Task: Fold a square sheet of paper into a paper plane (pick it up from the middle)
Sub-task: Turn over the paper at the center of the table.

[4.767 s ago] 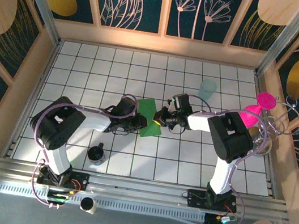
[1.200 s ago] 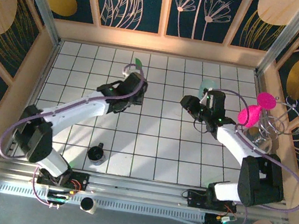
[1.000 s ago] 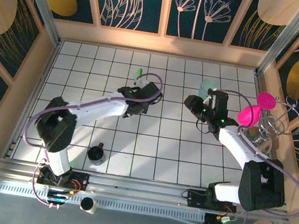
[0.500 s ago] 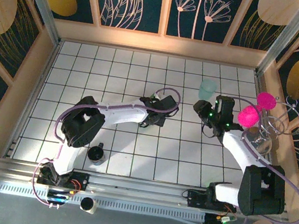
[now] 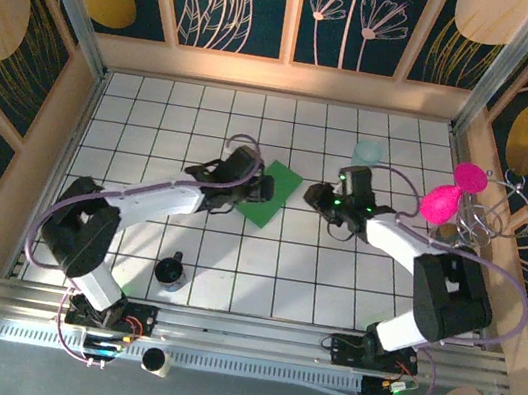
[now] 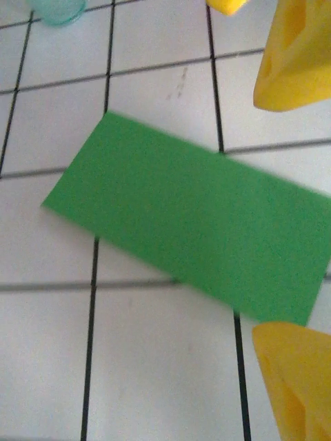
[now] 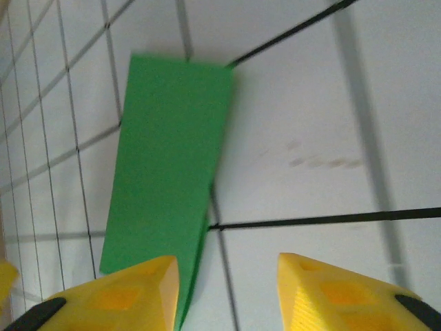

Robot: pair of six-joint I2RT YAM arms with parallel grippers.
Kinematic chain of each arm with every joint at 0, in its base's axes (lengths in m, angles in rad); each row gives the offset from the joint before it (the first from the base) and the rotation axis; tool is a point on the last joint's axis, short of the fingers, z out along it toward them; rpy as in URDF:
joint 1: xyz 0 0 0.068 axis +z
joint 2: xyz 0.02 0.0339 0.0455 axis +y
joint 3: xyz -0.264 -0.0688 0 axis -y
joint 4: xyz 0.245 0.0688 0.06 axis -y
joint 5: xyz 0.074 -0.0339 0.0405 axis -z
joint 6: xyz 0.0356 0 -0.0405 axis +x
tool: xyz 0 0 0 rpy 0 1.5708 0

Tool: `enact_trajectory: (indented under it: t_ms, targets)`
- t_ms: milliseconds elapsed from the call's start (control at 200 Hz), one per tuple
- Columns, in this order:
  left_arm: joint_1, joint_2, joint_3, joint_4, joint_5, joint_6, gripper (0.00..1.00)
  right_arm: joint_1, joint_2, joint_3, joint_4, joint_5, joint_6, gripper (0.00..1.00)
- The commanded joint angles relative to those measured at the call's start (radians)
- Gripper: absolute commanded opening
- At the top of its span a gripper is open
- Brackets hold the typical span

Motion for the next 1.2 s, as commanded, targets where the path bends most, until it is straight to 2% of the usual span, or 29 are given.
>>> enact_trajectory:
  t_ms: [0,195,471,726,916,1036,1196]
  targets:
    - [0.039,-0.081,-0.117,0.118,0.022,-0.058,0.88,0.077,0.074,0.073,0.056,-0.033,0.021,0.38]
    - [0.116,-0.179,-0.294,0.268,0.110,-0.128,0.98,0.176,0.229,0.174,0.054,-0.054,0.021,0.35]
    - [0.186,-0.159,-0.374,0.370,0.279,-0.172,0.99,0.213,0.355,0.273,-0.061,-0.053,-0.081,0.33]
    - [0.206,-0.119,-0.352,0.352,0.337,-0.125,0.99,0.213,0.392,0.246,-0.249,-0.028,-0.368,0.30]
    - [0.207,-0.105,-0.330,0.337,0.393,-0.092,0.99,0.210,0.304,0.178,-0.298,-0.052,-0.554,0.30]
    - [0.206,-0.092,-0.331,0.366,0.460,-0.106,0.99,0.198,0.183,0.161,-0.198,-0.112,-0.487,0.30]
    - [0.207,-0.086,-0.360,0.424,0.543,-0.142,0.94,0.166,0.080,0.102,-0.010,-0.096,-0.169,0.33]
